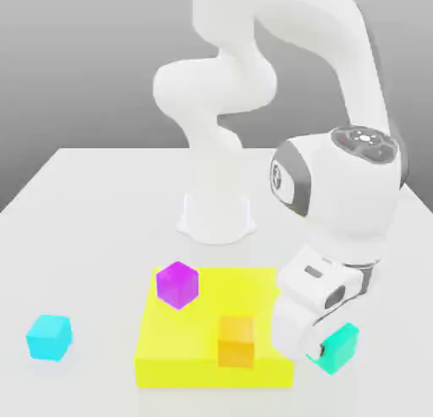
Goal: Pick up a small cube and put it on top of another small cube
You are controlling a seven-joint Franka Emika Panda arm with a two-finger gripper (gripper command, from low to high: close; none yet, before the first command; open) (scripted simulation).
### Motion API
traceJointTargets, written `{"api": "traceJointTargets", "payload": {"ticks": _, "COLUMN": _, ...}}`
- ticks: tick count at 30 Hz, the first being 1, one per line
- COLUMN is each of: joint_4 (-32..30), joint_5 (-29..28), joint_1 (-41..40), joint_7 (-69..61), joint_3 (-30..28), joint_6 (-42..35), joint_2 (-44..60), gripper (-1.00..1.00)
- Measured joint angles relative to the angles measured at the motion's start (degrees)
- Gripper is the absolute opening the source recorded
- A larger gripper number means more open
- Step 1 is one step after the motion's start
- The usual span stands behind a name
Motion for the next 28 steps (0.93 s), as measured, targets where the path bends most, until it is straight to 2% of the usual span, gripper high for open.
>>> {"api": "traceJointTargets", "payload": {"ticks": 4, "joint_4": 1.0, "joint_5": 0.5, "joint_1": -6.9, "joint_7": -9.5, "joint_3": -4.2, "joint_6": -2.5, "joint_2": -1.4, "gripper": -1.00}}
{"api": "traceJointTargets", "payload": {"ticks": 15, "joint_4": -4.8, "joint_5": 2.0, "joint_1": -26.0, "joint_7": -38.0, "joint_3": -17.9, "joint_6": -2.9, "joint_2": -8.2, "gripper": -1.00}}
{"api": "traceJointTargets", "payload": {"ticks": 18, "joint_4": -9.2, "joint_5": 3.0, "joint_1": -28.2, "joint_7": -41.7, "joint_3": -18.8, "joint_6": 0.8, "joint_2": -9.8, "gripper": -1.00}}
{"api": "traceJointTargets", "payload": {"ticks": 24, "joint_4": -9.6, "joint_5": 11.2, "joint_1": -31.2, "joint_7": -48.2, "joint_3": -14.5, "joint_6": 9.4, "joint_2": -1.2, "gripper": -1.00}}
{"api": "traceJointTargets", "payload": {"ticks": 25, "joint_4": -9.6, "joint_5": 12.1, "joint_1": -31.6, "joint_7": -48.9, "joint_3": -13.9, "joint_6": 10.3, "joint_2": -0.1, "gripper": 1.00}}
{"api": "traceJointTargets", "payload": {"ticks": 28, "joint_4": -9.6, "joint_5": 12.1, "joint_1": -31.6, "joint_7": -48.9, "joint_3": -13.9, "joint_6": 10.3, "joint_2": -0.1, "gripper": 1.00}}
